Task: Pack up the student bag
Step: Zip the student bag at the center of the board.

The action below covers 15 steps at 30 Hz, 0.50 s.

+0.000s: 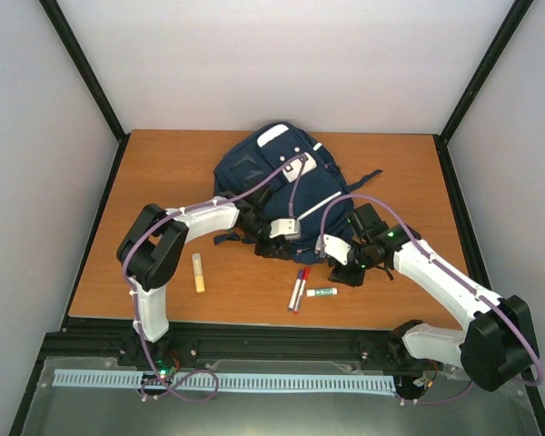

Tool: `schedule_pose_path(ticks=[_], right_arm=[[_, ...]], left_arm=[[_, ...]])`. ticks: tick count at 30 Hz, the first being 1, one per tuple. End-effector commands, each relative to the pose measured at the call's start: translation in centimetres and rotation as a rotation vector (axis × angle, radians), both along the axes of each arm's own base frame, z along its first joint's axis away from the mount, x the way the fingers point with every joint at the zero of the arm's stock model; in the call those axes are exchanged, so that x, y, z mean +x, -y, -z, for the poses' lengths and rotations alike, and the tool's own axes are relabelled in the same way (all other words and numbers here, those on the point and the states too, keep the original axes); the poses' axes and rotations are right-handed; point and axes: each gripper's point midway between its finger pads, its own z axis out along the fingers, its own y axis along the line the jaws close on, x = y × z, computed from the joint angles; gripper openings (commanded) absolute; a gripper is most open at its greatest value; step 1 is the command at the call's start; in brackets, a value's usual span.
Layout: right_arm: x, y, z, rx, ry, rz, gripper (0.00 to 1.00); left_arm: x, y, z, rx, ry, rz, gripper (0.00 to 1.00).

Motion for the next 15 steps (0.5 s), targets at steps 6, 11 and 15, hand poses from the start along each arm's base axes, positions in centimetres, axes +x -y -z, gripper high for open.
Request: schedule_pose_path(ticks=[6, 11, 15], right_arm=[[2.4, -1.3, -1.7, 0.048, 0.016, 0.113, 0.47], [4.6, -1.7, -2.4, 0.060, 0.051, 0.200, 0.46], [7.2, -2.2, -4.4, 0.084, 0.122, 0.264, 0.42]], left_arm=[[1.8, 0.9, 1.6, 0.032, 0.078, -0.021, 0.16], [1.3, 1.4, 0.1, -0.003, 0.037, -0.026, 0.01], [1.9, 3.1, -3.7, -0.053, -0.074, -0.079, 0.01]])
